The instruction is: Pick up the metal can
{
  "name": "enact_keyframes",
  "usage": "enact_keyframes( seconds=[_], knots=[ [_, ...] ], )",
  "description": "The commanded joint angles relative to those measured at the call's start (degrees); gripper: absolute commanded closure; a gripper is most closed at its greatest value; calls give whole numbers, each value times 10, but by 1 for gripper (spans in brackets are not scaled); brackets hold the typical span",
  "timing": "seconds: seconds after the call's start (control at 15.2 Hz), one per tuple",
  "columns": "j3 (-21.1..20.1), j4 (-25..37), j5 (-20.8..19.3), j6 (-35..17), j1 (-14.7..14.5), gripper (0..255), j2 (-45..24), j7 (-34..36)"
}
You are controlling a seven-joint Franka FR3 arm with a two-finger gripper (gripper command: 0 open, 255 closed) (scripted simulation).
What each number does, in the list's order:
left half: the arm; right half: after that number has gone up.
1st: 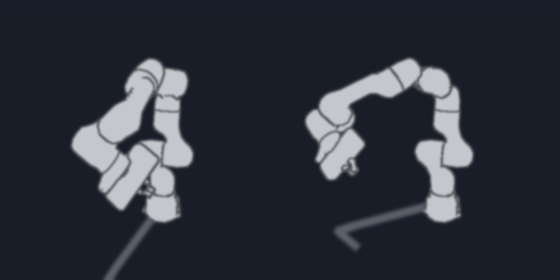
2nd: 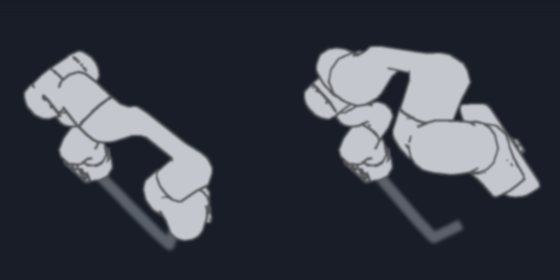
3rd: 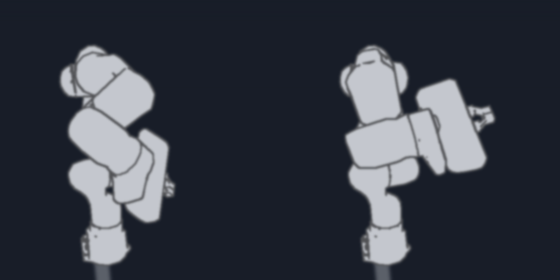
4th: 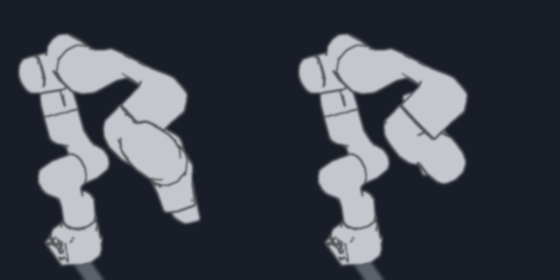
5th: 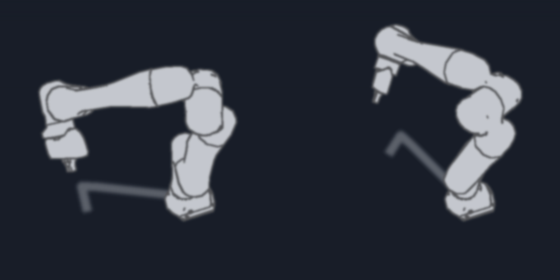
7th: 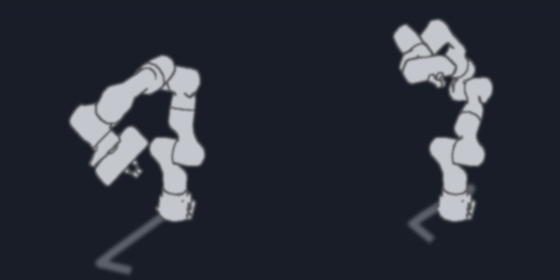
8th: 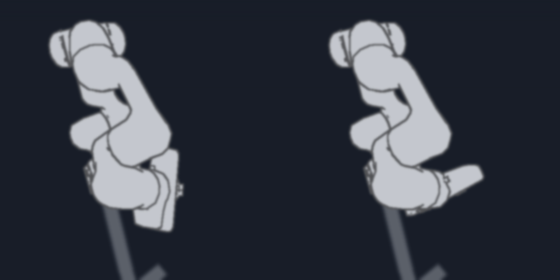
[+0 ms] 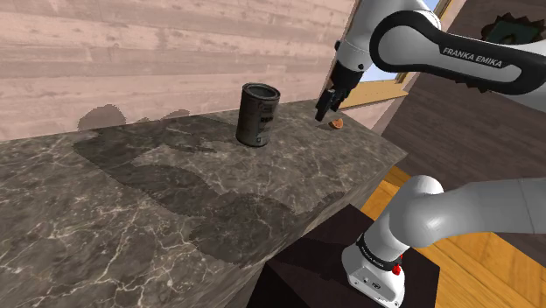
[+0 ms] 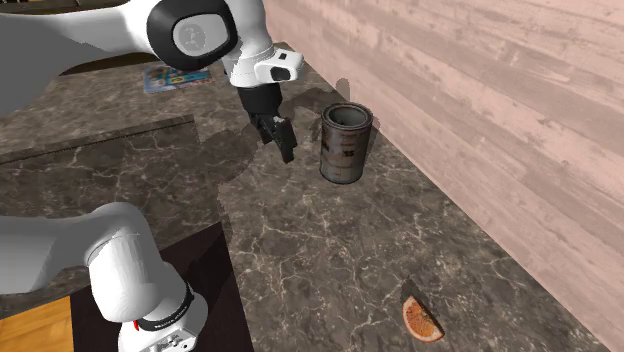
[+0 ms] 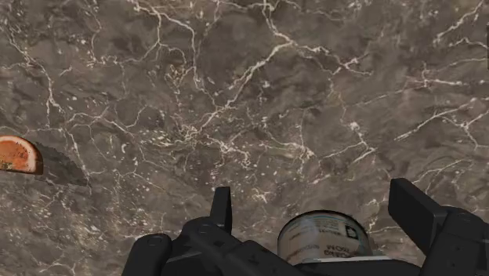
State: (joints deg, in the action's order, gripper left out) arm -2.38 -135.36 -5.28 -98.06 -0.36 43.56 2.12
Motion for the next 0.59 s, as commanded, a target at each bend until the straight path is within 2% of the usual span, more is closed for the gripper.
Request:
enact_keyframes(
  seconds=[0.0,0.53],
  knots=[
    [0,0,0,0,0,0,0,0],
    [8,176,23,-7,13,0,-217,24]
  ],
)
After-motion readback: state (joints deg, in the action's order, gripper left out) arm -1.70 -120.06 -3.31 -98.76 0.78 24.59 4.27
